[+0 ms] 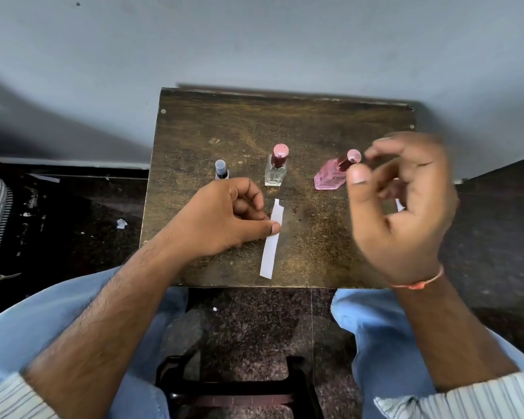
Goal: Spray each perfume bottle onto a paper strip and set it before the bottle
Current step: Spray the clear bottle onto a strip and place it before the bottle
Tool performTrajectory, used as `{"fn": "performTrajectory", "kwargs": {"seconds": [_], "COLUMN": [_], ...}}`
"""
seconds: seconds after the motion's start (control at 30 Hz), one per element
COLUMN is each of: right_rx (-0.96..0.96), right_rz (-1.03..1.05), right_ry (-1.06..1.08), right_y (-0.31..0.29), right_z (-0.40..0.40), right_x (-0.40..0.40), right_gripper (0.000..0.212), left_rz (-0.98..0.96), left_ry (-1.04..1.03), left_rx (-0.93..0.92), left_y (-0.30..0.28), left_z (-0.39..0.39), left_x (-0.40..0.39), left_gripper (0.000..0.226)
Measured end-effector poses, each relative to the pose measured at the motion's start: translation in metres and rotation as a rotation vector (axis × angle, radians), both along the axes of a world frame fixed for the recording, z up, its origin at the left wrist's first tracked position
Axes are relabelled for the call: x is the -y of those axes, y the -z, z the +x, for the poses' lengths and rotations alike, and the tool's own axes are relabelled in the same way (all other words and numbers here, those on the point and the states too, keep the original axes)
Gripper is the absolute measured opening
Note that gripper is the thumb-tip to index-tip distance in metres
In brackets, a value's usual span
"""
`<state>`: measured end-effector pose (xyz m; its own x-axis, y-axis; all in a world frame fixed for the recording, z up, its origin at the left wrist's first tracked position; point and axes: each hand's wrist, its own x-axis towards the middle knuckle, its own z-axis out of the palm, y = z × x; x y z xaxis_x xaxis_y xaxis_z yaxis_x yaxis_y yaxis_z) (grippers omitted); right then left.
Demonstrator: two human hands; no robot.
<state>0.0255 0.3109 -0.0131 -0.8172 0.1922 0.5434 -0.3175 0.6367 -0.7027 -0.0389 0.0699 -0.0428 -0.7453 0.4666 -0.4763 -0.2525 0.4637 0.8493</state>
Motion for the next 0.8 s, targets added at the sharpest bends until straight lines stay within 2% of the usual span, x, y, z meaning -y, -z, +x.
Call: {"fn": "performTrajectory", "kwargs": {"seconds": [0.13,0.3,0.4,0.57,0.8], "right_rx": [0.107,0.308,0.362,0.467,0.428], "right_rz": [0.016,0.011,0.015,0.028,0.109], "right_ry": [-0.108,-0.131,-0.118,-0.054,0.019], "right_y": [0.008,0.026,0.034,0.050,0.054], "right_z": [-0.002,-0.008,-0.013,-0.023,-0.026], "right_x": [0.036,0.057,0.059,0.061,0.060], "right_gripper": [0.039,0.070,0.077,0.075,0.036], "left_rz": [0.023,0.086,0.091,0.029,-0.034], "left_ry": [0.053,0.061,0.078,0.127,0.119], "left_rx": [-0.034,-0.087,-0.084,-0.134,-0.146], "left_y": [-0.001,0.002,0.000,-0.001,-0.007], "left_z": [0.000,-0.001,0.000,-0.001,0.001], "left_x": [0.006,0.013,0.016,0.022,0.023], "left_gripper": [0.021,0.014,0.013,0.012,0.010]}}
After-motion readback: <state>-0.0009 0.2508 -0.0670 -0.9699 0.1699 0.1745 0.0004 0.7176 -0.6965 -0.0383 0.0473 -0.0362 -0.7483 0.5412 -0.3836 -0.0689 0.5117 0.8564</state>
